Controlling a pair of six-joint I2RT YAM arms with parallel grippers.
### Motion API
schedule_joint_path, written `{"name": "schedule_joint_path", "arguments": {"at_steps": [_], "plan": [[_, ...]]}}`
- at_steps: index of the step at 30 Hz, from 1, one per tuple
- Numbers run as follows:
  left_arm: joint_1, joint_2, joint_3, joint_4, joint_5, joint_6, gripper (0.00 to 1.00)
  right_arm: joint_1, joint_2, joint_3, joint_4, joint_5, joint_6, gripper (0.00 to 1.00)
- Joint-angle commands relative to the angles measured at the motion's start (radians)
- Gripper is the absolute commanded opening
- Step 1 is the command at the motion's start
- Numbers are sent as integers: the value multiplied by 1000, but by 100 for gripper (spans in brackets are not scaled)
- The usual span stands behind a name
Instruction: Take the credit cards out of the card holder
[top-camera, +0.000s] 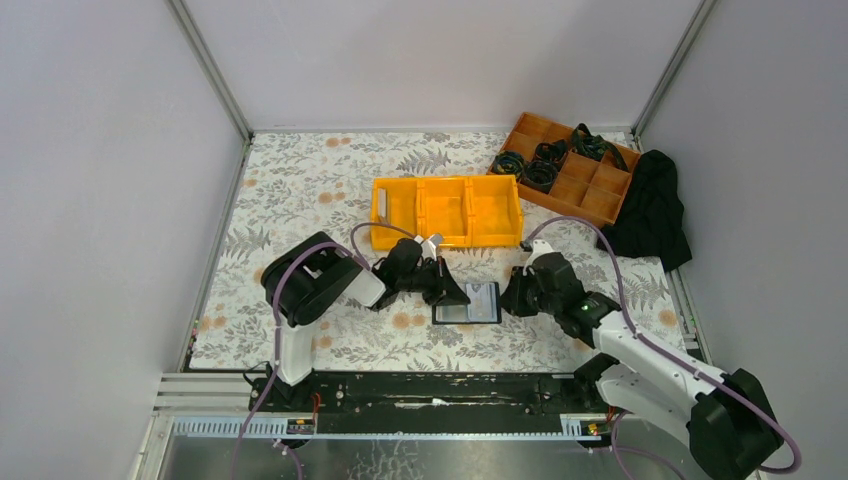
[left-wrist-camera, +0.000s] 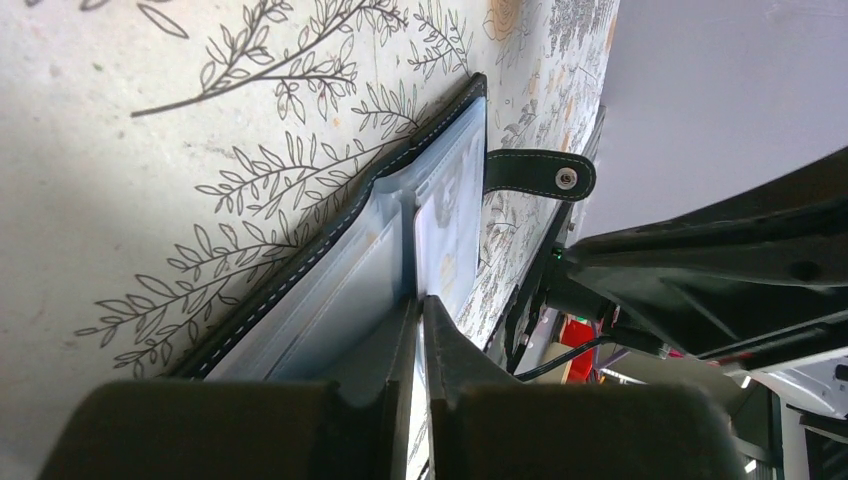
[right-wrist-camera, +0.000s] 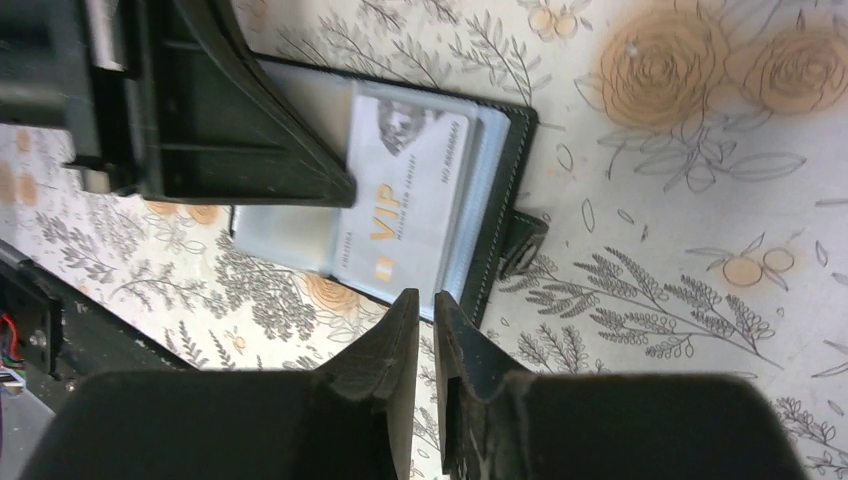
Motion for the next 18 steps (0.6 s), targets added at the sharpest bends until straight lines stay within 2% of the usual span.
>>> {"name": "schedule_joint_path", "arguments": {"at_steps": [1, 10, 16, 18], "plan": [[-5, 35, 2, 8, 0, 11, 12, 8, 8, 57, -11, 7, -34, 18], [-6, 25, -5, -9, 1, 24, 15, 8, 221, 15, 152, -25, -8, 17], [-3, 49, 11, -17, 7, 30, 16, 8, 253, 0, 165, -13, -15, 8], [-3, 57, 16, -12, 13, 28, 22, 8, 271, -6, 179, -11, -15, 6]]}}
